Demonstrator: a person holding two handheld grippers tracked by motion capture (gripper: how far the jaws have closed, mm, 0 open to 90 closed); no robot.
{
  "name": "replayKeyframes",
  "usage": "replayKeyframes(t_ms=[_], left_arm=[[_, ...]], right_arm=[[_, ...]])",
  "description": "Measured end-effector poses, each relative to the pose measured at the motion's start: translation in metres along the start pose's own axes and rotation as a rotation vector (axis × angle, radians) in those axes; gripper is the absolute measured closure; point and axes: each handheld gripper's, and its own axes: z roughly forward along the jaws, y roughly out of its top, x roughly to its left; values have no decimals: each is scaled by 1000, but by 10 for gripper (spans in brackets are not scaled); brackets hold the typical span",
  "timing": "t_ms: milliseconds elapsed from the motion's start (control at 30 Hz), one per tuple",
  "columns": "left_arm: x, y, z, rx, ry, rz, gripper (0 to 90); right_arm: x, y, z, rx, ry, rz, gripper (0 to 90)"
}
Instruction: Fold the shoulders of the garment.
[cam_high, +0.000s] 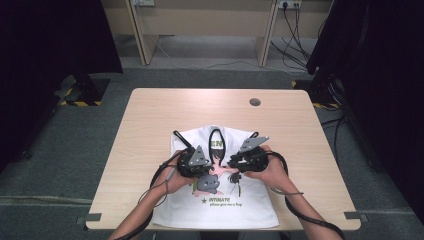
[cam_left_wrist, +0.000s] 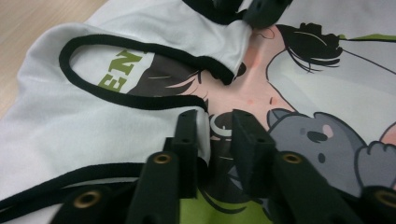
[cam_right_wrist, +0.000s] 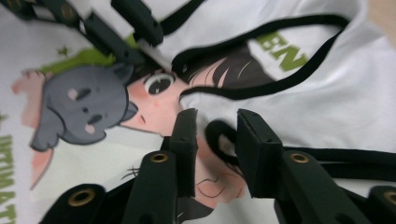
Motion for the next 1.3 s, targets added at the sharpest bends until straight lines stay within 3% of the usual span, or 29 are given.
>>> replayKeyframes(t_ms=[133, 267, 300, 333, 433, 467, 500, 533, 567, 600, 633, 667, 700, 733, 767, 800, 833, 867, 900, 933, 967, 1000, 1033, 1067, 1100, 1167, 1200, 1300], left_arm=[[2, -2, -1, 2, -1, -6, 668], [0, -4, 2, 30, -9, 17, 679], [0, -4, 2, 30, -9, 17, 679], [1, -4, 0, 27, -13, 9, 679], [2, -5, -3, 15, -5, -5, 659], [2, -5, -3, 15, -5, -5, 545], [5, -5, -8, -27, 40, -73, 545], [5, -5, -8, -27, 40, -73, 365], [5, -5, -8, -27, 40, -73, 365], [10, -8, -15, -81, 80, -164, 365], [10, -8, -15, -81, 80, -164, 240], [10, -8, -15, -81, 80, -164, 240], [15, -13, -22, -127, 121, -234, 240], [15, -13, -22, -127, 121, -234, 170], [17, -19, -30, -165, 143, -280, 170], [17, -19, -30, -165, 143, -280, 124], [17, -19, -30, -165, 143, -280, 124], [19, -27, -40, -198, 173, -321, 124], [19, -27, -40, -198, 173, -321, 93], [23, -36, -49, -228, 197, -365, 93], [23, -36, -49, -228, 197, -365, 72], [23, -36, -49, -228, 197, -365, 72], [30, -46, -60, -271, 219, -429, 72], [30, -46, -60, -271, 219, -429, 59], [35, -54, -66, -291, 247, -460, 59], [35, -54, -66, -291, 247, -460, 47], [38, -59, -71, -301, 263, -484, 47], [41, -65, -75, -307, 276, -501, 44]], right_arm=[[-8, 2, -11, -33, -23, 25, 636], [-5, 1, -4, 27, -30, -9, 675], [2, -4, 6, 86, -11, -40, 675], [2, -4, 6, 86, -11, -40, 719], [4, -7, 10, 97, -2, -41, 719], [4, -7, 10, 97, -2, -41, 719], [2, -9, 9, 85, -6, -29, 672], [2, -9, 9, 85, -6, -29, 672], [-4, -10, 1, 42, -25, 7, 672], [-4, -10, 1, 42, -25, 7, 618], [-4, -10, 1, 42, -25, 7, 618], [-12, -12, -8, 3, -68, 65, 498], [-12, -12, -8, 3, -68, 65, 498], [-12, -12, -8, 3, -68, 65, 498], [-19, -15, -17, -37, -102, 123, 410], [-19, -15, -17, -37, -102, 123, 410], [-25, -19, -25, -59, -116, 173, 410], [-25, -19, -25, -59, -116, 173, 355], [-25, -19, -25, -59, -116, 173, 355], [-32, -24, -34, -62, -139, 230, 262], [-32, -24, -34, -62, -139, 230, 262], [-40, -29, -44, -84, -162, 281, 262], [-40, -29, -44, -84, -162, 281, 224], [-40, -29, -44, -84, -162, 281, 224], [-50, -36, -57, -117, -177, 343, 193], [-57, -41, -66, -125, -198, 364, 193], [-57, -41, -66, -125, -198, 364, 166], [-64, -47, -76, -142, -215, 390, 142]])
